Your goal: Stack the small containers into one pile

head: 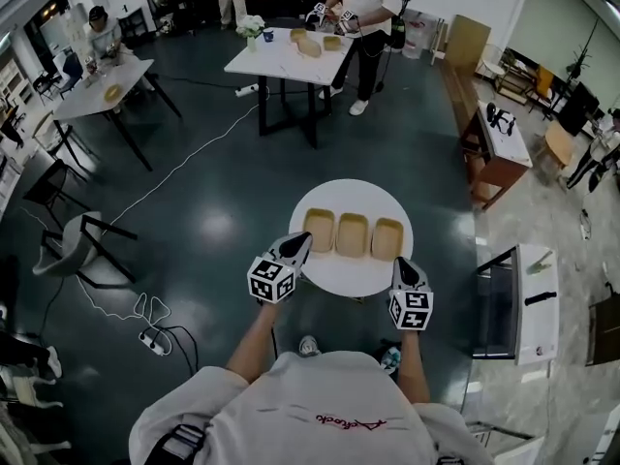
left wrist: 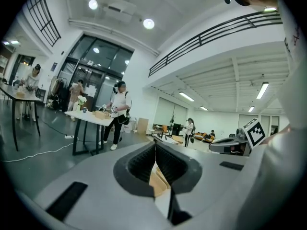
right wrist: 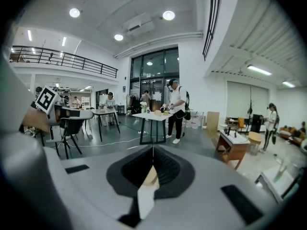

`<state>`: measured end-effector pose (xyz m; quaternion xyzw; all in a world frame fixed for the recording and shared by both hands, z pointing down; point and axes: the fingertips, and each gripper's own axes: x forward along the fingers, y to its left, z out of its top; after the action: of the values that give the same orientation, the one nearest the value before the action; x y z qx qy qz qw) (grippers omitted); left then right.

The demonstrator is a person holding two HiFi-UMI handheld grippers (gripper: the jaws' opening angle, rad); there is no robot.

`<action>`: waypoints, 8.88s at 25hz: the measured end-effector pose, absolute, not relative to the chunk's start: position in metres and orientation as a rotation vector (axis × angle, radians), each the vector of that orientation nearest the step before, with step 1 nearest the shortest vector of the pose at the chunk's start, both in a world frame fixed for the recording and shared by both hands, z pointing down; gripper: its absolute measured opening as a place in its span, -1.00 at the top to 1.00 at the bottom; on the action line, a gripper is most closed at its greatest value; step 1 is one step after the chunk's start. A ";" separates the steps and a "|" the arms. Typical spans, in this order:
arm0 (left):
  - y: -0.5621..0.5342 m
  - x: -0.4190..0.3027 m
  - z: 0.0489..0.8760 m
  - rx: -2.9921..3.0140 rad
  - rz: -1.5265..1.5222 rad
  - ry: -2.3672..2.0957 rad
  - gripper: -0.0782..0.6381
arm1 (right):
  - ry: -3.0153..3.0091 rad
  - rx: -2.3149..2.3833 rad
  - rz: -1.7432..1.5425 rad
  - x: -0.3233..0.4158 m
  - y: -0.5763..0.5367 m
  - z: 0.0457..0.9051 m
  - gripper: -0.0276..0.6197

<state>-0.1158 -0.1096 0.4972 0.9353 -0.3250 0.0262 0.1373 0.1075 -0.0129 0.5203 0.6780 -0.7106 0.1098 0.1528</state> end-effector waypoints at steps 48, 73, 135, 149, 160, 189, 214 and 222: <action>-0.204 -0.033 0.502 2.718 0.141 -0.931 0.75 | -2.036 1.998 0.359 0.191 -0.104 0.534 0.85; -0.264 0.022 0.489 2.638 0.133 -1.196 0.75 | -2.198 1.794 0.314 0.276 -0.200 0.529 0.85; -0.240 -0.035 0.710 2.364 0.493 -0.963 0.75 | -1.680 1.791 1.092 0.240 -0.126 0.801 0.80; -0.251 -0.028 0.678 2.404 0.431 -0.980 0.75 | -1.845 1.937 0.953 0.226 -0.154 0.705 0.81; -0.262 -0.073 0.641 2.402 0.376 -1.114 0.75 | -2.008 1.873 0.915 0.168 -0.201 0.675 0.81; -0.259 -0.133 0.691 2.327 0.457 -1.092 0.75 | -1.830 1.947 1.264 0.108 -0.173 0.774 0.81; -0.253 -0.128 0.788 2.128 0.682 -1.054 0.39 | -1.906 1.864 1.003 0.116 -0.182 0.750 0.57; -0.248 -0.129 0.796 2.111 0.731 -1.070 0.50 | -1.920 1.838 0.989 0.117 -0.180 0.752 0.57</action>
<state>-0.1289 -0.2476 0.7960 0.8056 -0.4084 0.2791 0.3260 0.1172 -0.1799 0.7521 0.6406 -0.6690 0.3448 0.1521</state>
